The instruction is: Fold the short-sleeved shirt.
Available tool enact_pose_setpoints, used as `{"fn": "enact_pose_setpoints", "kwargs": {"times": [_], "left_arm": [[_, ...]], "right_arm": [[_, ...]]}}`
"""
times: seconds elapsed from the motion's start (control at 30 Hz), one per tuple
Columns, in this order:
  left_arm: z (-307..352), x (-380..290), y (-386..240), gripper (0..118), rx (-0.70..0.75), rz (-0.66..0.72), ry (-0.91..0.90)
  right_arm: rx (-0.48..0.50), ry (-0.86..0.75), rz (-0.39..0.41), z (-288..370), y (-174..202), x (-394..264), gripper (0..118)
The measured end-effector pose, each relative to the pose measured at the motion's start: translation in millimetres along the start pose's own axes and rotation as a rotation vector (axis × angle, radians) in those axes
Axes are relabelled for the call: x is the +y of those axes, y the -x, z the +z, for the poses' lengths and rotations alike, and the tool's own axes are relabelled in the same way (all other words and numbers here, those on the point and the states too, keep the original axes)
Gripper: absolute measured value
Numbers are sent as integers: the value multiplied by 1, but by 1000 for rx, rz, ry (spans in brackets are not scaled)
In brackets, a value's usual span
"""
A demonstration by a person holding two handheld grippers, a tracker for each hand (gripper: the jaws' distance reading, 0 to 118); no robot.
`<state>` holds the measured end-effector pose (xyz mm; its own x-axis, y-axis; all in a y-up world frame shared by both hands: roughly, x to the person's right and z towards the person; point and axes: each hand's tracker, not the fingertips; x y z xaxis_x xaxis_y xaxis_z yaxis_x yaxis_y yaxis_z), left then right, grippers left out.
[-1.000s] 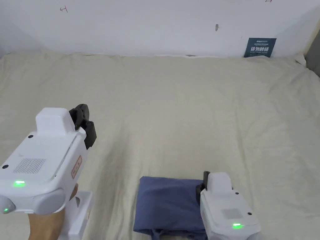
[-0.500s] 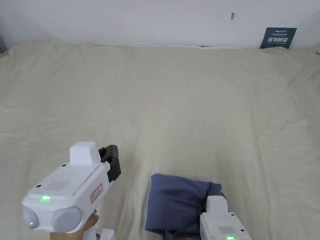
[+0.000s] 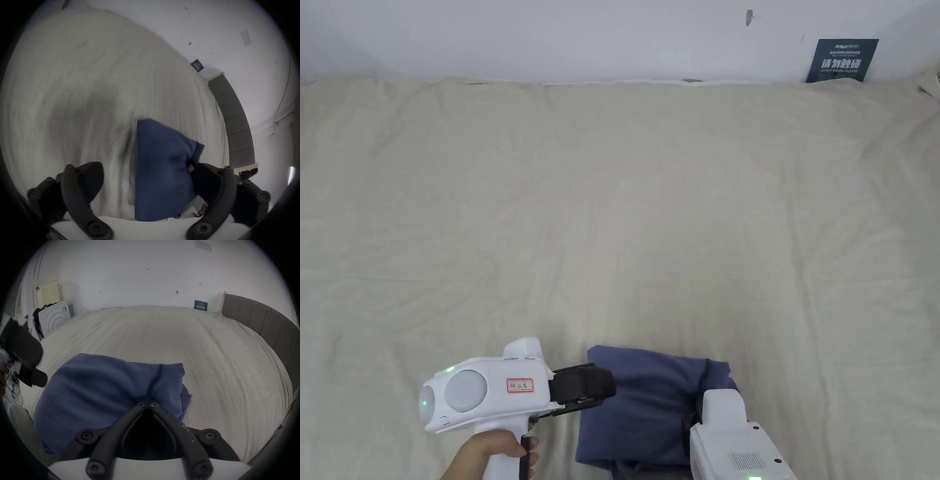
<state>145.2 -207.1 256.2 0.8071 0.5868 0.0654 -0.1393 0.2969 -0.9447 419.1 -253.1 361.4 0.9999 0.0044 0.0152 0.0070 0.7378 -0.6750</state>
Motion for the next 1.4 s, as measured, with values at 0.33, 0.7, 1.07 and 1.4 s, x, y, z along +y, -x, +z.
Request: {"fn": "enact_pose_setpoints", "kwargs": {"times": [0.33,0.7,1.07,1.4], "left_arm": [[-18,-16,-5,21,-38,-7,30],[49,17,4,17,44,-152,-93],[175,98,166,17,500,-122,-228],[251,127,283,17,757,34,-304]], "right_arm": [[14,6,-15,1,-3,2,1],[10,-77,38,33,-5,56,2],[6,-224,66,55,29,118,2],[32,-245,80,39,71,147,2]]}}
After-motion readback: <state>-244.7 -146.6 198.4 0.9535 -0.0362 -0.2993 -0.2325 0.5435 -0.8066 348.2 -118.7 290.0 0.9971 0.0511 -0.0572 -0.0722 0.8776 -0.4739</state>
